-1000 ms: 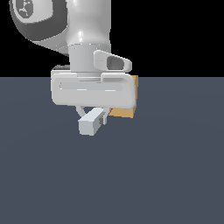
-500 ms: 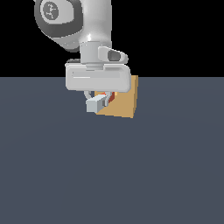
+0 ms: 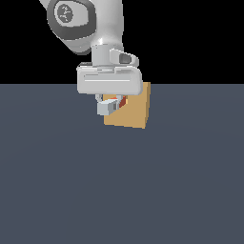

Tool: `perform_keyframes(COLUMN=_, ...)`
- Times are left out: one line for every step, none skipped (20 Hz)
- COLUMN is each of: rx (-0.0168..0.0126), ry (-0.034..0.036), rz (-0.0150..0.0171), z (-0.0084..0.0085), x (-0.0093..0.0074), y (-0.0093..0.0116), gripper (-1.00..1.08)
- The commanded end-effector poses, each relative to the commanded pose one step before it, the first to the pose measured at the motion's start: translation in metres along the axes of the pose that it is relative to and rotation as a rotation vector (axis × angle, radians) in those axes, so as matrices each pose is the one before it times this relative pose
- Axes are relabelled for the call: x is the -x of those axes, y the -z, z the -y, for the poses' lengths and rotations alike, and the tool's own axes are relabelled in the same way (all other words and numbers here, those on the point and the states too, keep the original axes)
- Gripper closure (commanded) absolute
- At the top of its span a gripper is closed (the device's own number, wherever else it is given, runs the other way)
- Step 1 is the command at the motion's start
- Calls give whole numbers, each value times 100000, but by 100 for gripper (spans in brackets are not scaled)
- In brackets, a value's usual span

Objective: Insert the peg into the horizontal hole in a box.

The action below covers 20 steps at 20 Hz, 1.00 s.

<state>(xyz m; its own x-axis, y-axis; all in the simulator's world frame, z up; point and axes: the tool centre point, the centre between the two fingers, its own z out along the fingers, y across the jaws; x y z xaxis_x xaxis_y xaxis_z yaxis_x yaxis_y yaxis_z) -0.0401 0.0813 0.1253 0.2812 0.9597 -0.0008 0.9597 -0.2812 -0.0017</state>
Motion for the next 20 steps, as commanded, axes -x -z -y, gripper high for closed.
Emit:
perform_keyframes(rx=182, ry=-254, rz=-66, z=-57, x=-127, y=140, gripper=108)
perform_keyframes(rx=0, ry=0, rz=0, z=0, x=0, y=0, gripper=108)
perform_keyframes(rx=0, ry=0, rz=0, z=0, x=0, y=0, gripper=108)
perform_keyframes(rx=-192, ry=92, rz=85, z=66, x=31, y=-108, gripper=108)
perform_keyframes(rx=0, ry=0, rz=0, z=-18, x=-44, y=2, gripper=108)
perform_keyframes(rx=81, ry=-71, rz=-53, z=-59, x=-87, y=62, gripper=108)
perform_keyframes(rx=114, ry=-100, rz=-76, z=-97, x=-156, y=90, gripper=108)
perform_keyframes(rx=103, ry=-91, rz=-70, z=-95, x=-162, y=83, gripper=108)
perform_keyframes(rx=56, ry=-50, rz=-38, z=-56, x=-101, y=46, gripper=108)
perform_keyframes(rx=0, ry=0, rz=0, z=-17, x=-44, y=2, gripper=108)
perform_keyframes(rx=0, ry=0, rz=0, z=0, x=0, y=0, gripper=108)
perform_keyframes(rx=0, ry=0, rz=0, z=0, x=0, y=0, gripper=108)
perform_keyframes(rx=0, ry=0, rz=0, z=0, x=0, y=0, gripper=108)
perform_keyframes(rx=-174, ry=28, rz=84, z=77, x=52, y=-91, gripper=108)
perform_keyframes(rx=0, ry=0, rz=0, z=1, x=-41, y=0, gripper=108)
perform_keyframes(rx=0, ry=0, rz=0, z=3, x=-123, y=0, gripper=108)
perform_keyframes(rx=0, ry=0, rz=0, z=5, x=-206, y=-1, gripper=108)
perform_keyframes(rx=0, ry=0, rz=0, z=8, x=-289, y=-1, gripper=108)
perform_keyframes(rx=0, ry=0, rz=0, z=11, x=-372, y=-1, gripper=108)
perform_keyframes(rx=0, ry=0, rz=0, z=14, x=-454, y=-2, gripper=108)
